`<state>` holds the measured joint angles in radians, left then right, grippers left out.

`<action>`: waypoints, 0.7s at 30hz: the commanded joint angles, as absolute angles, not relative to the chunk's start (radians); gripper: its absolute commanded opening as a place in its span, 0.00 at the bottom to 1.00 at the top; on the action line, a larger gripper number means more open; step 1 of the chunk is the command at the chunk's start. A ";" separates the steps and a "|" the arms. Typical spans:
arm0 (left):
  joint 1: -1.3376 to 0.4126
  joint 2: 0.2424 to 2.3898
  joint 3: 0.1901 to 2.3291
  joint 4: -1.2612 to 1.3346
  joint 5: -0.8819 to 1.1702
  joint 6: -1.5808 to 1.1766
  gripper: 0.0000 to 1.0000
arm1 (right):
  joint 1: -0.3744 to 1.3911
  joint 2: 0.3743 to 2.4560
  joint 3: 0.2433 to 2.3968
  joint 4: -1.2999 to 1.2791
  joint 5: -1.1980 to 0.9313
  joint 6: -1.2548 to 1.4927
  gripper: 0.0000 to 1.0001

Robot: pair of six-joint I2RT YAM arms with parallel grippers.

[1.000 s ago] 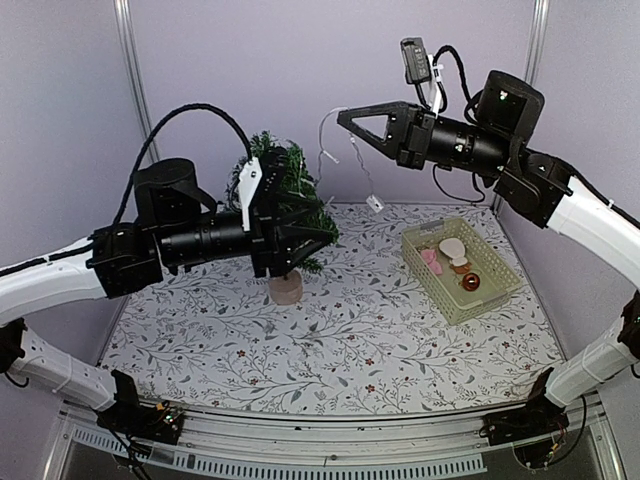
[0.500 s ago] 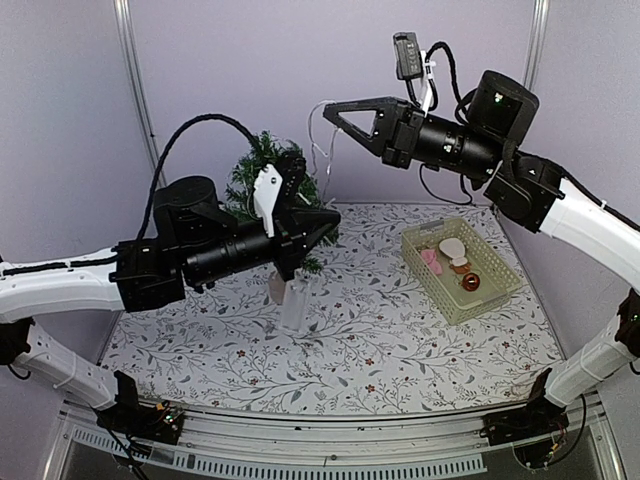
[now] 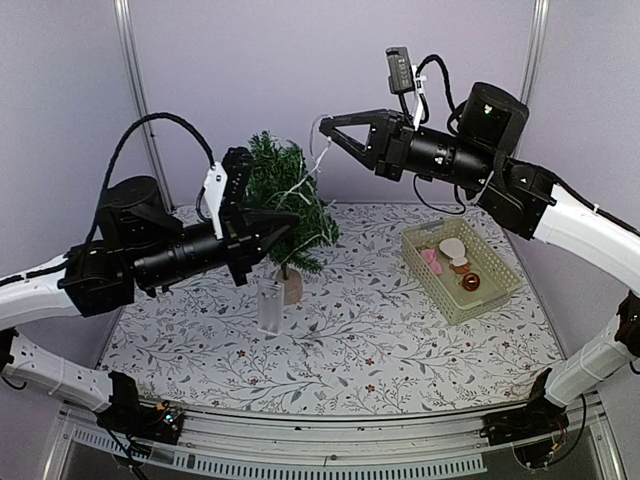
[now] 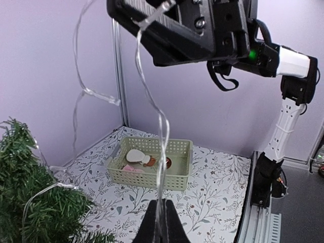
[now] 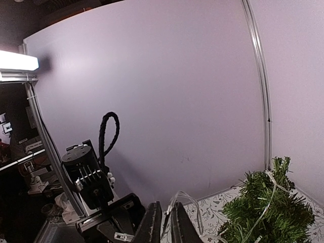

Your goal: Decorate the small christmas tree

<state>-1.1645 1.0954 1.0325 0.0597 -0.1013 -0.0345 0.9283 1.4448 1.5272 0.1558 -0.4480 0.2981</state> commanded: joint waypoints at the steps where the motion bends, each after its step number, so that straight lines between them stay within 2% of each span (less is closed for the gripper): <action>1: -1.204 0.967 1.105 -0.138 -0.189 -0.084 0.00 | 0.932 1.421 1.474 0.191 -0.481 0.248 0.16; 8: -1.207 0.866 1.167 -0.356 -0.308 -0.088 0.00 | 0.932 1.413 1.431 0.201 -0.517 0.207 0.42; 10: -1.194 0.845 1.172 -0.376 -0.384 -0.090 0.00 | 0.932 1.414 1.433 0.200 -0.513 0.208 0.55; 15: -1.082 0.866 1.210 -0.440 -0.435 -0.074 0.00 | 0.907 1.417 1.448 0.197 -0.499 0.222 0.80; 21: -0.842 0.958 1.262 -0.476 -0.390 -0.052 0.00 | 0.837 1.418 1.456 0.188 -0.501 0.256 0.92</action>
<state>-0.9783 0.9031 1.2205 -0.4244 -0.3893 -0.0731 0.8833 1.4399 1.4349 0.1787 -0.5068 0.2363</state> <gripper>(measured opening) 0.007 0.899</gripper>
